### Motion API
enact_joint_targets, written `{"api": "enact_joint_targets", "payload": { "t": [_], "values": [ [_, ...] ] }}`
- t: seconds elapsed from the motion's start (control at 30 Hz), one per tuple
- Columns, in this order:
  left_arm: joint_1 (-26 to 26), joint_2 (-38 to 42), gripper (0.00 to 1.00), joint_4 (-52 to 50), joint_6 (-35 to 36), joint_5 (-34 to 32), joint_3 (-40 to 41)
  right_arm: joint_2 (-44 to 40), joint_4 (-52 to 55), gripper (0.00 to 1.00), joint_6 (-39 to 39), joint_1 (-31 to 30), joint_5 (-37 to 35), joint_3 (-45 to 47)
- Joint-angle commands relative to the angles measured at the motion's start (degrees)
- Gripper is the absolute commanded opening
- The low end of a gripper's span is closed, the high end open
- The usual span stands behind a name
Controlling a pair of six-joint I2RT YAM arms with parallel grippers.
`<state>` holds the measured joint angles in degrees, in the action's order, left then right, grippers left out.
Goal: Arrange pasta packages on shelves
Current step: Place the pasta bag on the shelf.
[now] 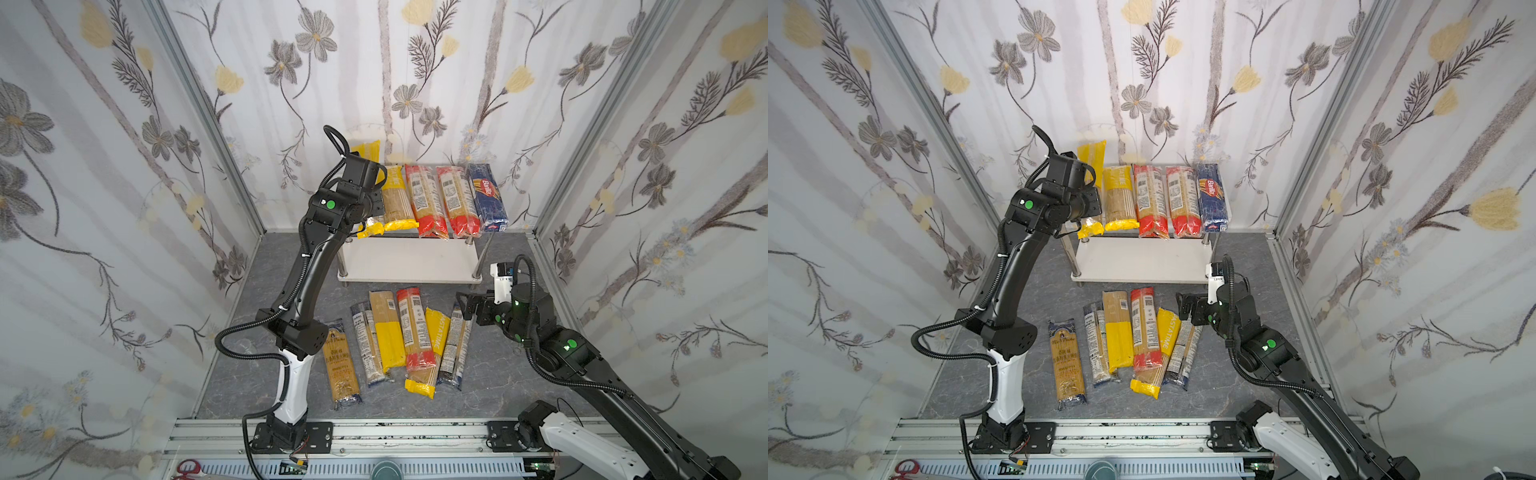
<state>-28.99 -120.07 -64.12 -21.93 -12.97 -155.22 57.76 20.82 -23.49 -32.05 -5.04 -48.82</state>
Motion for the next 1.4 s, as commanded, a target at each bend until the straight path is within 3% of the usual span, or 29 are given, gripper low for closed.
{"api": "enact_joint_targets", "payload": {
  "t": [0.0,0.07,0.2,0.37,0.67,0.87,1.1,1.23,1.37],
  "values": [
    [0.3,-1.0,0.58,3.2,-0.2,1.2,0.4,0.6,-2.1,1.00,0.5,0.5,0.5,0.3],
    [0.3,-1.1,0.62,3.2,-0.3,1.4,1.2,0.7,-2.4,1.00,0.4,0.8,0.8,0.7],
    [0.4,-1.1,0.63,3.2,-0.2,1.8,2.2,0.6,-2.5,1.00,0.4,1.4,1.4,1.2],
    [0.3,-2.3,0.54,3.5,0.2,3.9,2.1,0.0,-2.4,1.00,0.4,1.9,1.7,2.0],
    [0.1,-4.3,0.52,4.9,1.6,5.6,0.3,-0.9,-1.3,1.00,0.0,2.4,1.7,2.1],
    [0.1,-1.9,0.70,5.1,2.5,2.3,0.3,-0.9,-1.0,1.00,-0.4,2.5,1.5,1.7],
    [-0.5,6.7,0.92,5.1,3.3,-3.9,1.9,-1.3,-0.4,1.00,-0.5,2.5,1.0,0.6],
    [-1.6,13.7,0.93,5.1,2.6,-6.5,8.3,-2.0,0.8,1.00,-0.5,2.5,0.4,-0.1],
    [-2.8,22.9,0.94,5.6,-0.8,-10.3,21.7,-3.5,1.7,1.00,-0.6,2.5,0.7,0.6]
  ]
}}
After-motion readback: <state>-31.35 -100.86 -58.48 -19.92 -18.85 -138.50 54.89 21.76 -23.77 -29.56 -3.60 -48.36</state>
